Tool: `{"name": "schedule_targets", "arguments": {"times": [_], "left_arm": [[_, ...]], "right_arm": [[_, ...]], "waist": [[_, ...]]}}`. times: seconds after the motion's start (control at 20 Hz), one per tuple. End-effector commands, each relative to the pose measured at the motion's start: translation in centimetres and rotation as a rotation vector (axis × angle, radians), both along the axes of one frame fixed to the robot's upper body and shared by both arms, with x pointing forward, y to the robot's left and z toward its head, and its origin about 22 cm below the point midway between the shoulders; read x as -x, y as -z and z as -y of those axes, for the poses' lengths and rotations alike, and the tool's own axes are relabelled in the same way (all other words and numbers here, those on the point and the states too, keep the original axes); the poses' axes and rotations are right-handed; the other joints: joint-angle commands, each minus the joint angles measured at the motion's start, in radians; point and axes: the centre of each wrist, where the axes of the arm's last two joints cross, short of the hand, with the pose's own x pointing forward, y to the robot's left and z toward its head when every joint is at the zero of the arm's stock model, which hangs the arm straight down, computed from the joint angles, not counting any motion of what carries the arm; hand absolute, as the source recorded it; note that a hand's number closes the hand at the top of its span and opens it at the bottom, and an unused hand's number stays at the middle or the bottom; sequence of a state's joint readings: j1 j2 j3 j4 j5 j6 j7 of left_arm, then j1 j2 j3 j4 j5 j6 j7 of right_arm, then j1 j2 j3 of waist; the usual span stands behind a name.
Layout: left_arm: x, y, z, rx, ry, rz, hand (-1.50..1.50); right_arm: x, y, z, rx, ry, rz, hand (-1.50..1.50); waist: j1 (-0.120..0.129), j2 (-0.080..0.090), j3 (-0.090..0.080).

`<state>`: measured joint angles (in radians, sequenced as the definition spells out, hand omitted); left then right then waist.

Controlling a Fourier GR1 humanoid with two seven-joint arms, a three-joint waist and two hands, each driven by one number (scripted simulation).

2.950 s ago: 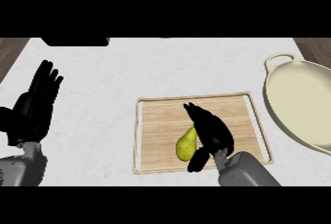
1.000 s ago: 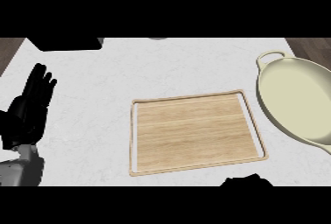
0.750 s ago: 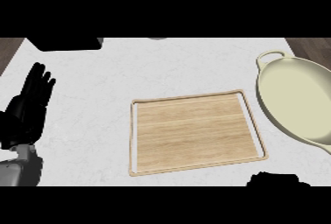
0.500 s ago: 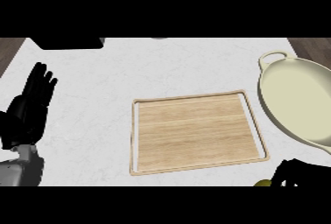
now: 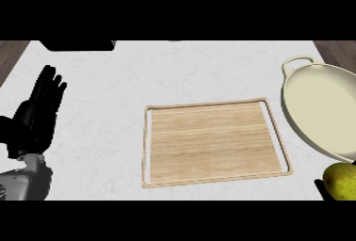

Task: Pick the pear from the tray and place it in the pot

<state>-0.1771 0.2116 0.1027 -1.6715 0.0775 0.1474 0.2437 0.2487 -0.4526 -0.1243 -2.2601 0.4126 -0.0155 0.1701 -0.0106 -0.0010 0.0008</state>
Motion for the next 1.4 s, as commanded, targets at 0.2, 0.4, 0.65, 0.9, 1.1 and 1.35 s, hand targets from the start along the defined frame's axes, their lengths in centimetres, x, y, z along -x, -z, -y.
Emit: {"name": "schedule_targets", "arguments": {"times": [0.2,0.4,0.65,0.9,1.1,1.35], "left_arm": [[1.1,-0.7,0.7,0.011,0.027,-0.012,0.0],[-1.1,0.2,0.1,0.004,0.001,0.003,0.0],[-0.4,0.8,-0.4,0.006,0.053,0.017,0.0],[-0.6,0.5,0.4,-0.001,0.031,0.009,0.0],[-1.1,0.3,2.0,0.006,0.034,-0.005,0.0],[-0.7,-0.6,1.0,0.027,0.054,0.012,0.0]], "right_arm": [[-3.8,-0.5,9.2,-0.147,0.034,0.006,1.5],[-8.2,2.5,9.4,-0.226,0.036,0.008,1.5],[-10.0,1.5,9.6,0.229,0.262,0.078,1.5],[-13.6,5.3,13.1,0.275,0.281,0.012,1.5],[-16.5,8.2,12.7,0.266,0.253,-0.05,1.5],[-17.5,10.1,14.2,0.054,0.263,-0.202,-1.5]], "waist": [[0.015,0.0,0.001],[0.018,0.004,0.0],[0.044,0.011,-0.001],[0.04,0.008,0.0],[0.033,0.007,0.0],[0.053,0.012,0.002]]}}
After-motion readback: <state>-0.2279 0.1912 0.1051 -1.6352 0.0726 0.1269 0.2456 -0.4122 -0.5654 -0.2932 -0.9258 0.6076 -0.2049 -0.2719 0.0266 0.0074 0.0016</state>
